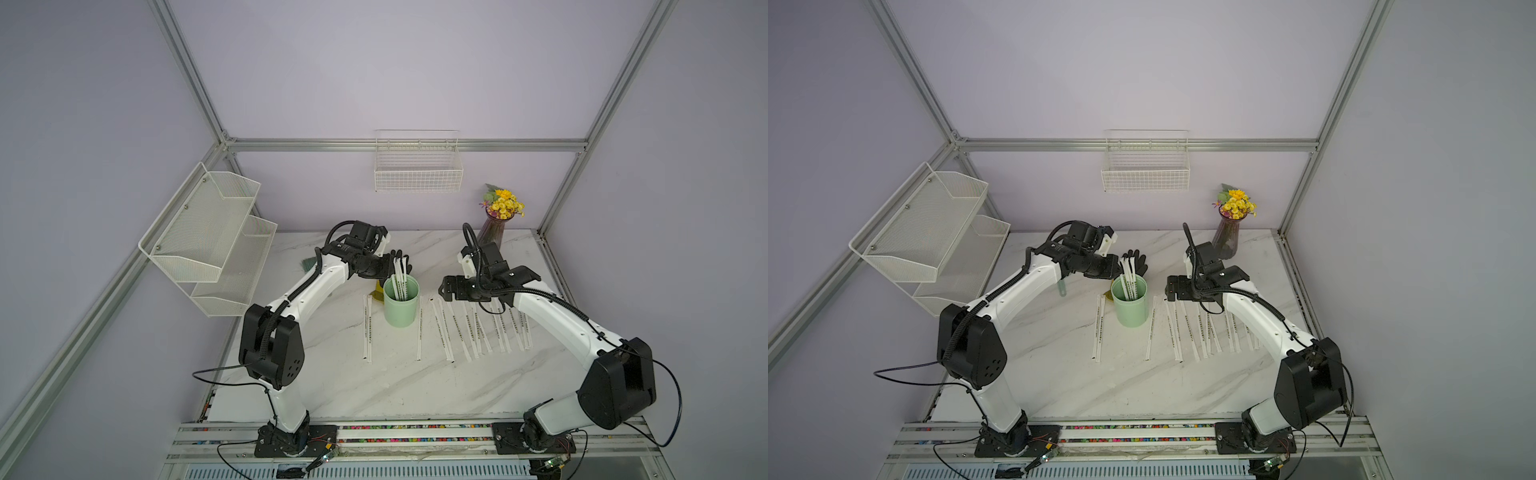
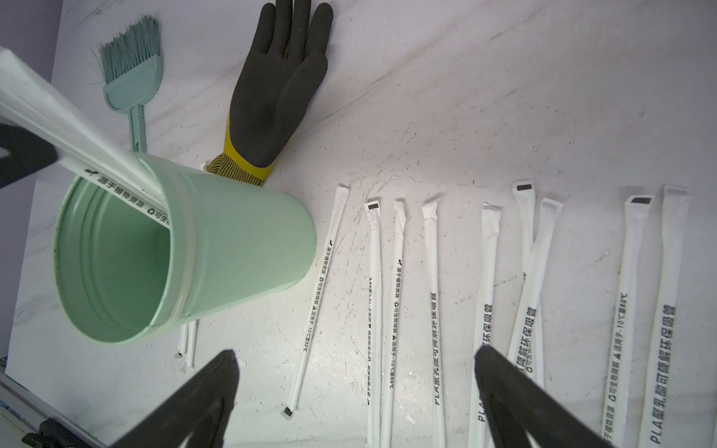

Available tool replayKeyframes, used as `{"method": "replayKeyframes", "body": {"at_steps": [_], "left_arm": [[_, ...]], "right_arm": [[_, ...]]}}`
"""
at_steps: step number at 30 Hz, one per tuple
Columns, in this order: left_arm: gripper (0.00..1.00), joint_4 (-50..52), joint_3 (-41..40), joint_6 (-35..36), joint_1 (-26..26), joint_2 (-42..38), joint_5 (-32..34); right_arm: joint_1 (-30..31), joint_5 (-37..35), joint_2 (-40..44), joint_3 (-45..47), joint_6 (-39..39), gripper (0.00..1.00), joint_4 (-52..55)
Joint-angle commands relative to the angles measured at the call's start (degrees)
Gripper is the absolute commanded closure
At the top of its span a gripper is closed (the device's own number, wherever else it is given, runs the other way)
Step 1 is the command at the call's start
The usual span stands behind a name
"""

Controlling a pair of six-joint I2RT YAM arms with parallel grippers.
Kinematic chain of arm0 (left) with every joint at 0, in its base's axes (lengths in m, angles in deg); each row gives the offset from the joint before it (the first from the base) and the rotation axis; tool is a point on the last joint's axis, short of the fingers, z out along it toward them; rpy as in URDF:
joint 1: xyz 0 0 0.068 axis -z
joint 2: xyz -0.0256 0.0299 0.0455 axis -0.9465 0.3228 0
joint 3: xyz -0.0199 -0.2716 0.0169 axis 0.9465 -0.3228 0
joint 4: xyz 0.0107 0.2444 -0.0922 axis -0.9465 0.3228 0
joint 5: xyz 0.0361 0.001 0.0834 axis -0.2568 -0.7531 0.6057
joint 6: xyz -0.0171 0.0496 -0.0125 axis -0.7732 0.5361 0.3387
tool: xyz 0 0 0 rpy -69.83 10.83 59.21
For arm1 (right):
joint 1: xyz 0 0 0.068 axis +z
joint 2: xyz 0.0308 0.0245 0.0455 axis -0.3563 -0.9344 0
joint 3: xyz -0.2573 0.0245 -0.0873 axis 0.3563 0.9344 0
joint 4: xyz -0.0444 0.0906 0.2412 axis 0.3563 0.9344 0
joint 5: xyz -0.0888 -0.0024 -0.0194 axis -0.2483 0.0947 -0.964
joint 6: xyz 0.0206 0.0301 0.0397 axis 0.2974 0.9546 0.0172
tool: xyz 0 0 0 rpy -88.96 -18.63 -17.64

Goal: Take the straws out of the storage container
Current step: Pick up the straw from the container.

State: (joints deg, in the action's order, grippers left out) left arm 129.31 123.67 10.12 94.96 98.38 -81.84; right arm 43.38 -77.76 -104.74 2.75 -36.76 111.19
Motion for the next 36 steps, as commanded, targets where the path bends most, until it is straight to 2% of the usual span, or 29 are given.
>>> {"method": "replayKeyframes", "body": {"at_steps": [1, 10, 18, 27, 36], "left_arm": [[0.91, 0.3, 2.0, 1.2, 0.3, -3.9, 0.6], [0.91, 2.8, 4.4, 1.9, 0.6, -5.1, 0.9], [0.91, 6.9, 11.1, 3.9, 0.6, -6.8, 2.9], [0.91, 12.3, 18.4, 6.0, 0.6, -11.4, 7.0], [0.91, 14.7, 22.4, 9.3, 0.4, -19.8, 12.8]], "right_arm": [[-0.3, 0.5, -0.4, -0.3, -0.1, 0.03, -1.3], [-0.2, 1.0, -0.3, -0.6, -0.1, 0.03, -1.3], [-0.3, 1.1, -0.4, -1.0, -0.1, 0.03, -1.3], [-0.3, 1.3, -0.4, -1.4, 0.2, 0.03, -1.2], [-0.3, 1.9, -0.3, -1.8, 0.4, 0.03, -0.7]]}}
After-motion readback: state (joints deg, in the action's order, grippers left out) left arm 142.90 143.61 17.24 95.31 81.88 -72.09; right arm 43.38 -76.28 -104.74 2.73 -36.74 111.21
